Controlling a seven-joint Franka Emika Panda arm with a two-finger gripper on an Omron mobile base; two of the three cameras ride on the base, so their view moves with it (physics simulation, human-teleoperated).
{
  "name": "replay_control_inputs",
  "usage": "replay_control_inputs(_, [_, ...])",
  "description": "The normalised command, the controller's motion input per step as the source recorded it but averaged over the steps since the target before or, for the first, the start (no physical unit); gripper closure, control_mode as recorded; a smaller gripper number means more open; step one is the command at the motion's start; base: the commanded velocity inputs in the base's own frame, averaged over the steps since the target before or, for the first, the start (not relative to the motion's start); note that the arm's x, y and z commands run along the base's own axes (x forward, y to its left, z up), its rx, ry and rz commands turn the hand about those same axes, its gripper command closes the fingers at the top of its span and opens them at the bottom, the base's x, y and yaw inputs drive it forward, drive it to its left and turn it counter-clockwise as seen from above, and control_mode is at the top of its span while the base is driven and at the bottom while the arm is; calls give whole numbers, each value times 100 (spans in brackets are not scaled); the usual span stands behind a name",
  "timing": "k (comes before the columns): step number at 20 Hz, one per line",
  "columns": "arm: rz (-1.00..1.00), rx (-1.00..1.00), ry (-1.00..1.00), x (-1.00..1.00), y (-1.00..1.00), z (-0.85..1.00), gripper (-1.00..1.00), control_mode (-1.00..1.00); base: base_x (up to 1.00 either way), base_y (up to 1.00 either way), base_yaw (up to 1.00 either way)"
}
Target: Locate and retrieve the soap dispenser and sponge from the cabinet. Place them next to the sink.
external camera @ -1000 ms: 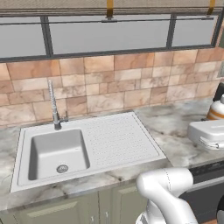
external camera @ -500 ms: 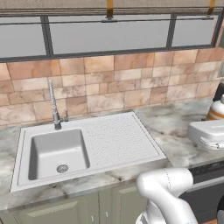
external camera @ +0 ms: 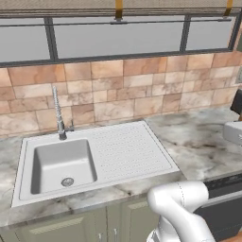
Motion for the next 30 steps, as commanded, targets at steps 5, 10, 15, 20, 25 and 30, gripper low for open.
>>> replay_control_inputs(5, [5,1,7,38,-85,-11,100,-100,0,0,0])
replay_control_inputs(10, [9,-4,10,69,-58,-29,100,-100,0,0,0])
replay_control_inputs(15, [10,-4,1,72,-20,-52,100,-100,0,0,0])
replay_control_inputs(20, [16,-6,-6,83,0,-67,100,-100,0,0,0])
replay_control_inputs(25, [13,-3,-16,63,-2,-48,100,-100,0,0,0])
replay_control_inputs(30, [7,-2,-11,51,-19,-29,100,-100,0,0,0])
